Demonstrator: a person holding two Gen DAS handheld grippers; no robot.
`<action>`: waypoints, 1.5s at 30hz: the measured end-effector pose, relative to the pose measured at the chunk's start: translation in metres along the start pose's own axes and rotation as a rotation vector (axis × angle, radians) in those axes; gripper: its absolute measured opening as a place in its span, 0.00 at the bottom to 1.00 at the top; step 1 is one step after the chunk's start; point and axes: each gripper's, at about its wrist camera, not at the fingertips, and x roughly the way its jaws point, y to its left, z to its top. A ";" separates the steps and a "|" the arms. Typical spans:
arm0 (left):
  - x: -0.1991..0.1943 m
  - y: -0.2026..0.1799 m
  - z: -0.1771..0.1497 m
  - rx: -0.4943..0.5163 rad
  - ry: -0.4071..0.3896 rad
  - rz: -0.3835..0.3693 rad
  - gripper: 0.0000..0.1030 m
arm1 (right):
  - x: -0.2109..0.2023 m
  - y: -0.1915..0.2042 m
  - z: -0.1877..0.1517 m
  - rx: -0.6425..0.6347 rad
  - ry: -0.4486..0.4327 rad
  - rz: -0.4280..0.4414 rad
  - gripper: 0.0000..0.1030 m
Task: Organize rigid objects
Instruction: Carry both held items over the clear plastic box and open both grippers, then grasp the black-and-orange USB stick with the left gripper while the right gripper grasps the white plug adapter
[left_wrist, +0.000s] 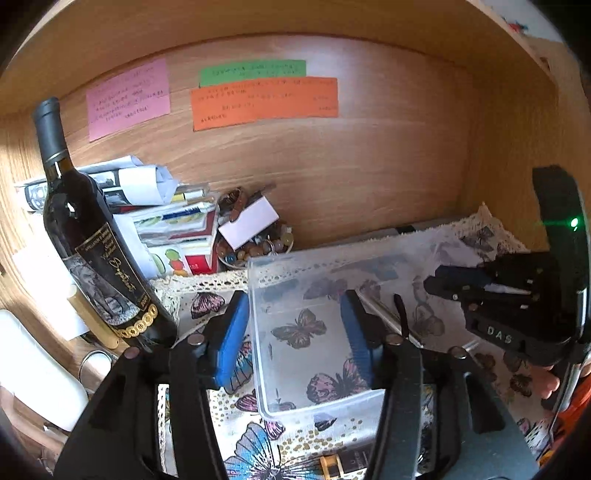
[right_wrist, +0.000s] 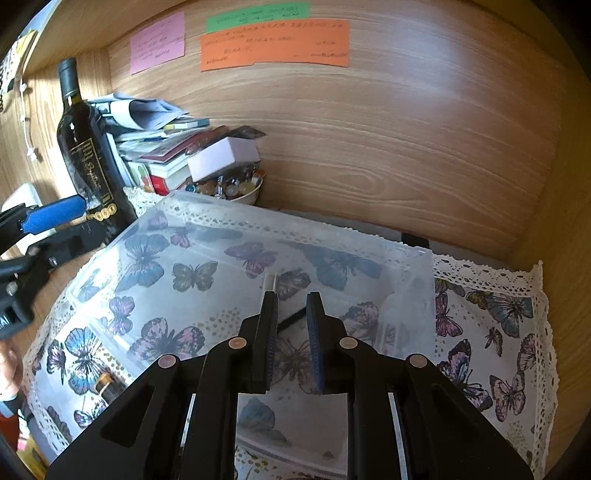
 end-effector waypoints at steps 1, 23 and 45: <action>0.000 -0.001 -0.001 0.002 0.006 0.000 0.53 | -0.002 0.001 -0.001 -0.003 -0.001 0.001 0.14; -0.030 -0.010 -0.088 0.108 0.201 -0.071 0.89 | -0.086 0.015 -0.084 0.026 -0.068 0.045 0.51; 0.016 -0.043 -0.095 0.172 0.347 -0.257 0.43 | -0.066 0.027 -0.130 0.064 0.053 0.109 0.40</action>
